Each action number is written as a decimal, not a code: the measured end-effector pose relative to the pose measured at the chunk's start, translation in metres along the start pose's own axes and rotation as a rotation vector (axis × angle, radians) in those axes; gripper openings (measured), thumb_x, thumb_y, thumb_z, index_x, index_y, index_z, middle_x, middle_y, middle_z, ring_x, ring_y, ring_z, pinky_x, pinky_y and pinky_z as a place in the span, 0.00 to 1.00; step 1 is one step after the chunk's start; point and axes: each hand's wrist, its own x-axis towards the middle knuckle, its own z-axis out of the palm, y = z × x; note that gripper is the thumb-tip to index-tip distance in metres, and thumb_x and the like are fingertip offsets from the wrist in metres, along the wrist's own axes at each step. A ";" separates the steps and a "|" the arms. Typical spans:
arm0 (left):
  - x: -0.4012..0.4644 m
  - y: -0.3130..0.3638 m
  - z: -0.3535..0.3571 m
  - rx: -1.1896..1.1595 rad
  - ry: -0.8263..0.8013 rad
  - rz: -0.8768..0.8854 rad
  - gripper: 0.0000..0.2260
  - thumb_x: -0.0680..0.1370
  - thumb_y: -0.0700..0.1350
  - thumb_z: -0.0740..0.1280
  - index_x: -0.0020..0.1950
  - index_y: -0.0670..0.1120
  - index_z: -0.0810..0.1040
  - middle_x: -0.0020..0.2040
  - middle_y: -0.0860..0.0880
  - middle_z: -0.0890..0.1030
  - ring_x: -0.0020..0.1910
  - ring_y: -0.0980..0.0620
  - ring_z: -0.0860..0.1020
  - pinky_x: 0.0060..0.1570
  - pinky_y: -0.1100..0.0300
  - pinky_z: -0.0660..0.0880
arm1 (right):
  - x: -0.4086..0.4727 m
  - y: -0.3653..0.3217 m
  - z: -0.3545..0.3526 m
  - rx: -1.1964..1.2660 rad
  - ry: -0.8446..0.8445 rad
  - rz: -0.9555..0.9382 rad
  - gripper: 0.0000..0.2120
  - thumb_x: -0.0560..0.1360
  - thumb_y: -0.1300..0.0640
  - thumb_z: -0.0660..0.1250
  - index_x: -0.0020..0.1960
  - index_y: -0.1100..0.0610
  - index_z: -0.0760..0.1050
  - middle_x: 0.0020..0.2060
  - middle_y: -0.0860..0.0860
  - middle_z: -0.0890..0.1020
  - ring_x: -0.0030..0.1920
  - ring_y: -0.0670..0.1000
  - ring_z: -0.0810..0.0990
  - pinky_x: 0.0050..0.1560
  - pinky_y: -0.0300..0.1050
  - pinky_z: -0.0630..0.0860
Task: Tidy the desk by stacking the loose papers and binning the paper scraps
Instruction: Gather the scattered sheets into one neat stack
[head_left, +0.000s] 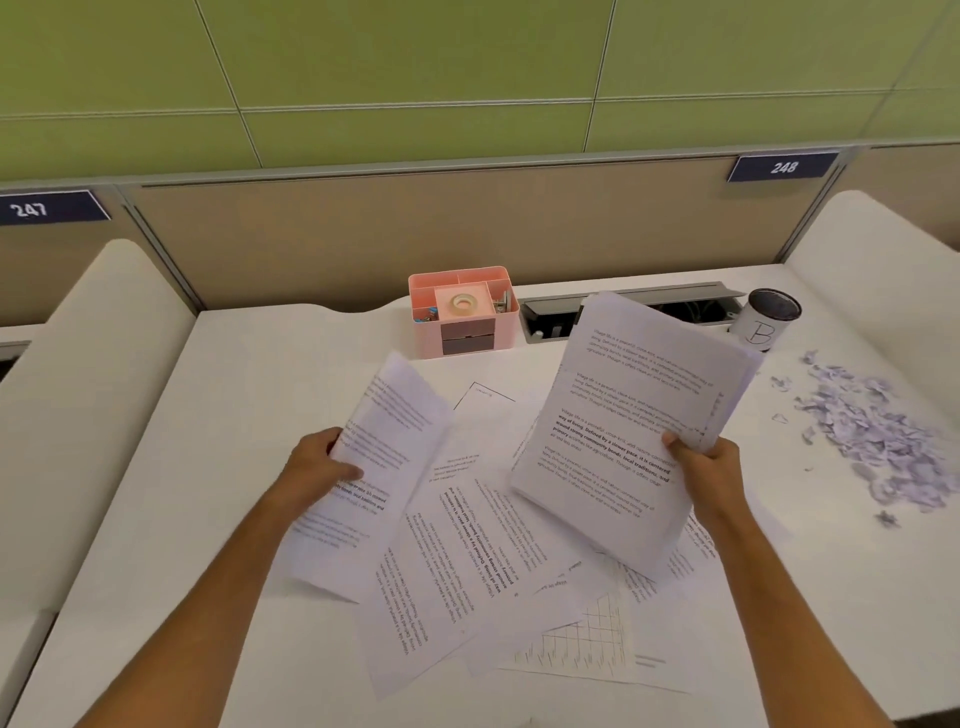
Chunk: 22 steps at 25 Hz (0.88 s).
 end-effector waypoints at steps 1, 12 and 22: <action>-0.004 0.010 -0.004 -0.012 -0.093 0.027 0.17 0.69 0.31 0.74 0.55 0.44 0.80 0.50 0.46 0.85 0.47 0.45 0.84 0.50 0.49 0.81 | 0.000 0.000 -0.004 0.011 0.011 0.000 0.05 0.76 0.65 0.68 0.49 0.57 0.79 0.43 0.49 0.83 0.36 0.44 0.85 0.34 0.39 0.82; 0.005 0.013 0.073 0.428 -0.365 0.066 0.19 0.65 0.38 0.78 0.53 0.48 0.80 0.53 0.47 0.83 0.52 0.49 0.81 0.52 0.59 0.77 | -0.004 0.000 -0.023 0.072 0.035 0.005 0.05 0.76 0.64 0.68 0.51 0.58 0.78 0.38 0.43 0.86 0.39 0.48 0.86 0.36 0.41 0.82; -0.004 -0.007 0.119 0.965 -0.069 0.110 0.40 0.66 0.54 0.78 0.72 0.48 0.63 0.63 0.48 0.73 0.62 0.48 0.73 0.60 0.52 0.72 | -0.006 0.012 -0.038 0.106 0.044 0.017 0.06 0.75 0.65 0.68 0.52 0.60 0.79 0.43 0.49 0.85 0.39 0.48 0.86 0.37 0.43 0.82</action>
